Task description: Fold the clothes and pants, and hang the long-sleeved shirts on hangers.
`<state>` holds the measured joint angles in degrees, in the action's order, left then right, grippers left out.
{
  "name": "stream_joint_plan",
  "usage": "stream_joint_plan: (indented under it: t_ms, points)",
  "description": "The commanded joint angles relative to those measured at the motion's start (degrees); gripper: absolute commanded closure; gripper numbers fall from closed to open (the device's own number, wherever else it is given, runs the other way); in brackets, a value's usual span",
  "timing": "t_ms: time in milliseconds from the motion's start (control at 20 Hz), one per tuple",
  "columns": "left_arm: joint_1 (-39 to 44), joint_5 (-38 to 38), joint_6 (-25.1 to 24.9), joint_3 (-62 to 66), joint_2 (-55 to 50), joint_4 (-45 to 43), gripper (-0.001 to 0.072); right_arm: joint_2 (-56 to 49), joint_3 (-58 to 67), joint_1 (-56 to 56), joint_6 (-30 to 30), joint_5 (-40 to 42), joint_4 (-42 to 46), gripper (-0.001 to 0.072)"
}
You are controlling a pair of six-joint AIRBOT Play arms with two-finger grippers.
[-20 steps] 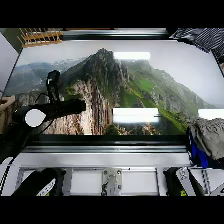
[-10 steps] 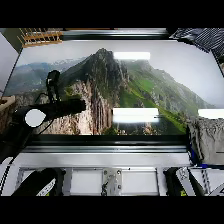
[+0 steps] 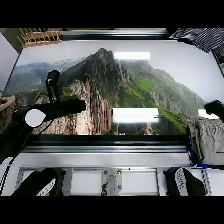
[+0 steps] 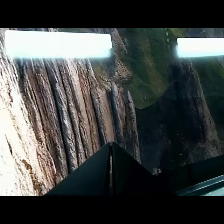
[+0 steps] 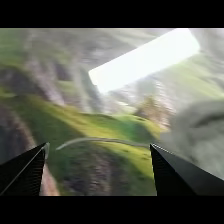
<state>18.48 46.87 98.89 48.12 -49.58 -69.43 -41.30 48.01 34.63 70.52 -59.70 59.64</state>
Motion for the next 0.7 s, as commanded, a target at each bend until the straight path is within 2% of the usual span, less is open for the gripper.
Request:
stream_joint_plan:
  t_ms: [0, 200, 250, 300, 350, 400, 650]
  points:
    - [0.04, 0.02, -0.11, -0.02, 0.00, -0.04, 0.0703, -1.64, -0.02, -19.04, -8.04, 0.98, -10.82, 0.0004]
    - [0.04, 0.02, -0.09, -0.02, 0.00, -0.02, 0.0703, -7.37, -0.02, -36.30, -9.29, 0.98, -10.84, 0.0007]
    - [0.04, 0.02, -0.09, -0.02, 0.00, -0.02, 0.0702, -8.79, -0.02, -38.95, -9.27, 0.96, -10.84, 0.0040]
    - [0.04, 0.02, -0.09, -0.02, 0.00, -0.02, 0.0702, -9.94, -0.02, -40.85, -9.27, 0.94, -10.84, 0.0243]
    - [0.04, 0.02, -0.09, -0.02, 0.00, -0.02, 0.0703, -10.86, -0.02, -42.45, -9.29, 0.94, -10.84, 0.0543]
    - [0.04, 0.02, -0.09, -0.02, 0.00, -0.02, 0.0703, -11.52, -0.02, -43.30, -9.27, 0.98, -10.86, 0.0686]
    - [0.04, 0.00, -0.09, -0.02, 0.00, 0.02, 0.0703, -13.66, -0.02, -43.65, -9.25, 0.92, -10.84, 0.0687]
